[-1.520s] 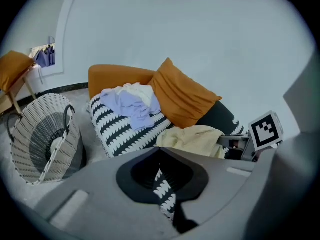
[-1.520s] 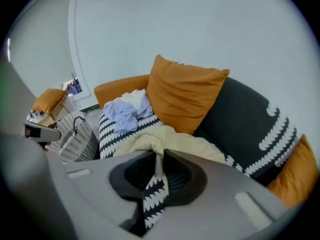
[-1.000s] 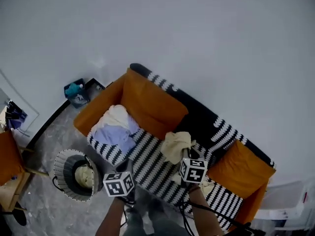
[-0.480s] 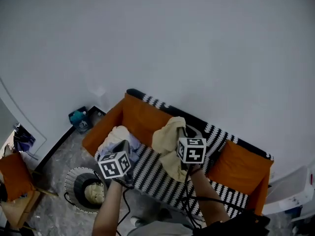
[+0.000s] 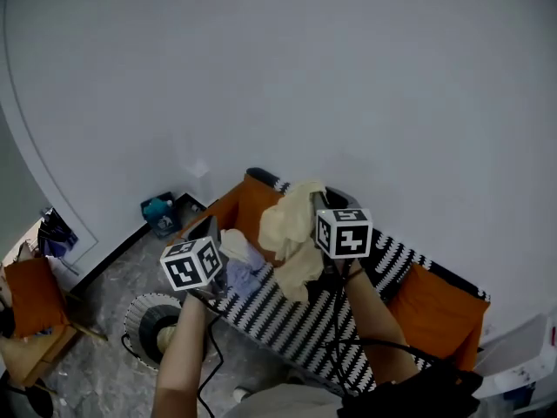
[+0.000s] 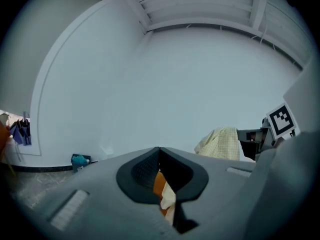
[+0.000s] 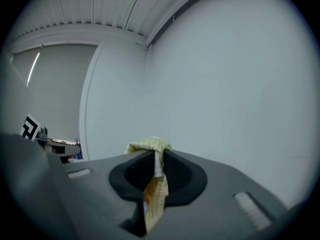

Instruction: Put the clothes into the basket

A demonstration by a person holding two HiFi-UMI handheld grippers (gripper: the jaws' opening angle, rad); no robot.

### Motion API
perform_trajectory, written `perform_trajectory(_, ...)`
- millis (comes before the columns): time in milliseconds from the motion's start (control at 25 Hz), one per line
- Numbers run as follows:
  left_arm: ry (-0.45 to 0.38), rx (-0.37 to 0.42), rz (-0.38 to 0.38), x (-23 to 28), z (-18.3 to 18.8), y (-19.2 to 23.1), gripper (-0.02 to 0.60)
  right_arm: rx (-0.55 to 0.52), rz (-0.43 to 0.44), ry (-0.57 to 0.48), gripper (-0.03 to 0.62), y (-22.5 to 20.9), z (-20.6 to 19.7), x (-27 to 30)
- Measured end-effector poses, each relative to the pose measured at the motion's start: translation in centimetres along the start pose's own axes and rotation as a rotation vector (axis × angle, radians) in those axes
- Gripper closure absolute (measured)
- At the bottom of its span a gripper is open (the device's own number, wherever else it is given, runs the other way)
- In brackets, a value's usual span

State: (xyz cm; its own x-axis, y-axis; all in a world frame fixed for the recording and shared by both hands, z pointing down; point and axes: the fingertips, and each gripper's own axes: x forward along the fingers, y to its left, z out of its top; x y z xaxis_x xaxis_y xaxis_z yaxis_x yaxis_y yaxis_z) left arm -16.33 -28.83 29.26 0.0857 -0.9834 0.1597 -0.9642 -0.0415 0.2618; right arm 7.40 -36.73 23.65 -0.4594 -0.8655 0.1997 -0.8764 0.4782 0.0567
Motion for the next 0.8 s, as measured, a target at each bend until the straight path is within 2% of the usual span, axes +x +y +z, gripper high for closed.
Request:
perform_trajectory(240, -0.060, 0.006, 0.067, -2.6, 3.6, 3.9, 0.588, -0.040, 0.087, -0.071, 0.548, 4.5, 5.2, 1.5)
perform_trajectory(440, -0.100, 0.000, 0.152, -5.9, 5.4, 7.8, 0.588, -0.039, 0.160, -0.127, 0.548, 8.3, 9.0, 2.5)
perform_trajectory(800, -0.159, -0.002, 0.273, -12.0, 7.0, 13.1, 0.588, -0.058, 0.309, -0.186, 0.548, 16.9, 12.7, 3.7)
